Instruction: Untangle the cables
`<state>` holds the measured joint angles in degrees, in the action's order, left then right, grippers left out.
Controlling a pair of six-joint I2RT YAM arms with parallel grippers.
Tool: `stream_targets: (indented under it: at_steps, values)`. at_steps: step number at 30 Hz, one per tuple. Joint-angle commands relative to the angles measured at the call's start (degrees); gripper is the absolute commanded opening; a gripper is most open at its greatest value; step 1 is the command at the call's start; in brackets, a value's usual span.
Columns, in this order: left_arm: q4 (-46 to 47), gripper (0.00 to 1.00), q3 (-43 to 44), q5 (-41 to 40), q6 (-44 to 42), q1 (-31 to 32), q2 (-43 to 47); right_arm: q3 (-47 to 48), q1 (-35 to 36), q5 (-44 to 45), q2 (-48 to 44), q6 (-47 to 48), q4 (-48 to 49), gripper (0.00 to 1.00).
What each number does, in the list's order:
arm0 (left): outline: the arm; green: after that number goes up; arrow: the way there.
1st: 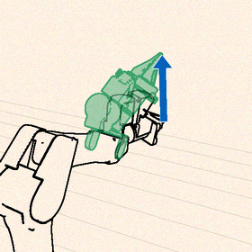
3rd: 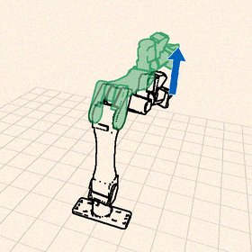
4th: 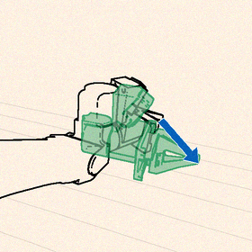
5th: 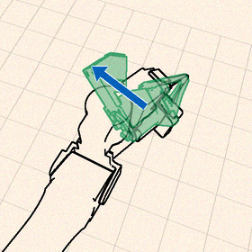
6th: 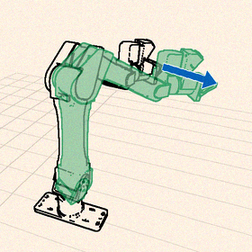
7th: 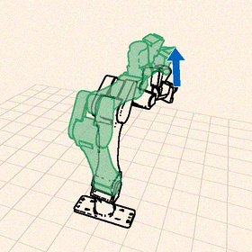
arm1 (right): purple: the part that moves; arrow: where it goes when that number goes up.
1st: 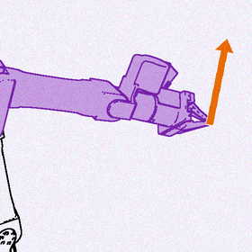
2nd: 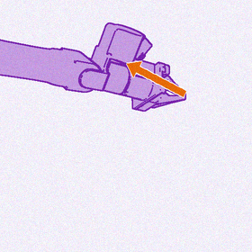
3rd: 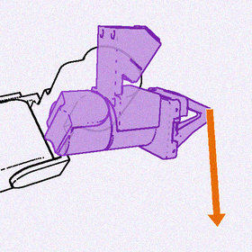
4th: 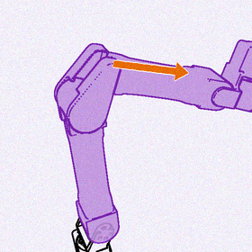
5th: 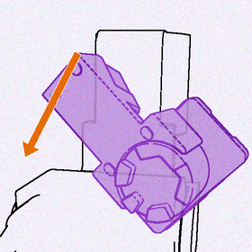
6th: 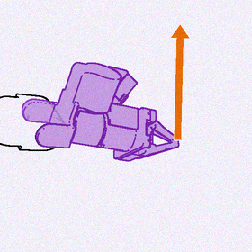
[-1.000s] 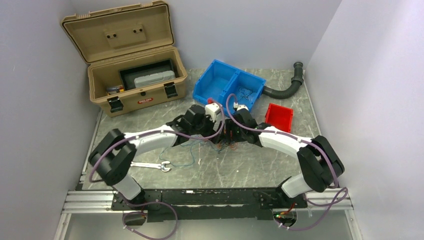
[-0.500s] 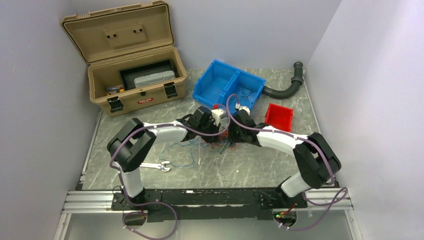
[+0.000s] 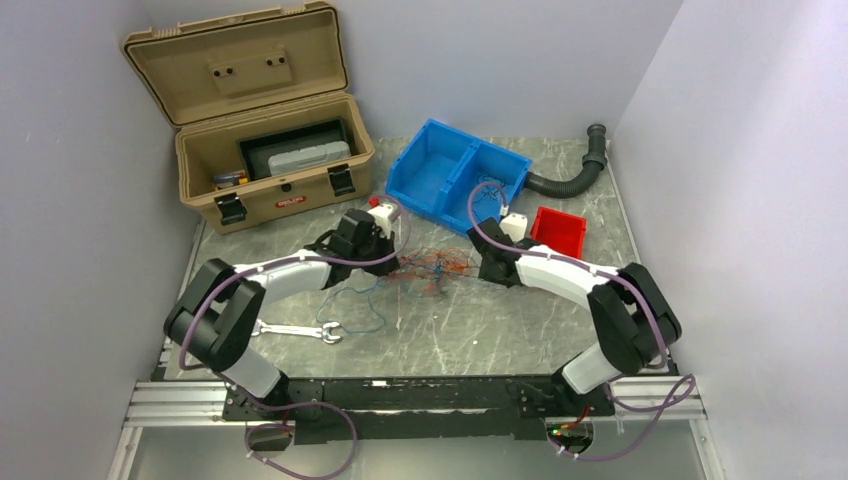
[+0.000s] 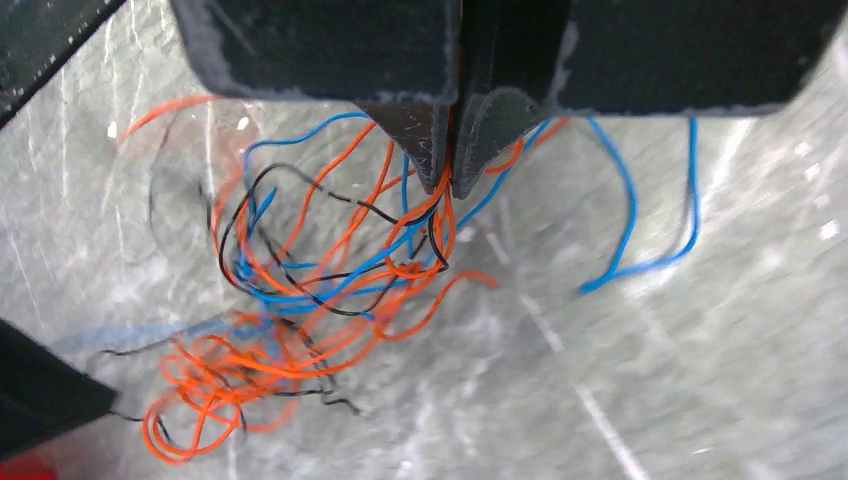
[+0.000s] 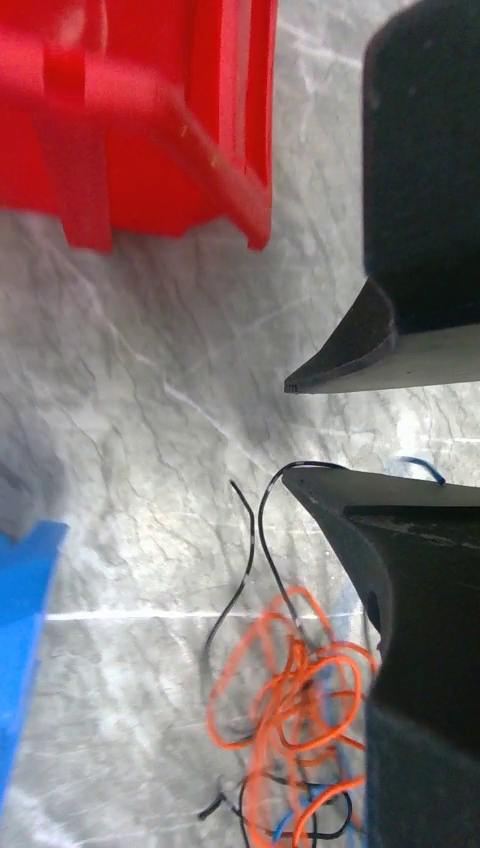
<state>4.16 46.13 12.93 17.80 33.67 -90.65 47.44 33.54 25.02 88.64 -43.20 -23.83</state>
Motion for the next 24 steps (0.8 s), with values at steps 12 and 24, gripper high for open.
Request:
stream_targets:
  at_steps: [12,24]
  values:
    - [3.87,0.0,-2.27,-0.23,0.22,-1.91,4.55,-6.17,-0.85,-10.05,-16.65,10.6,11.57,0.41]
    - [0.9,0.0,1.75,0.88,-2.63,1.33,0.85,4.76,6.09,-22.66,-3.15,18.98,17.94,0.64]
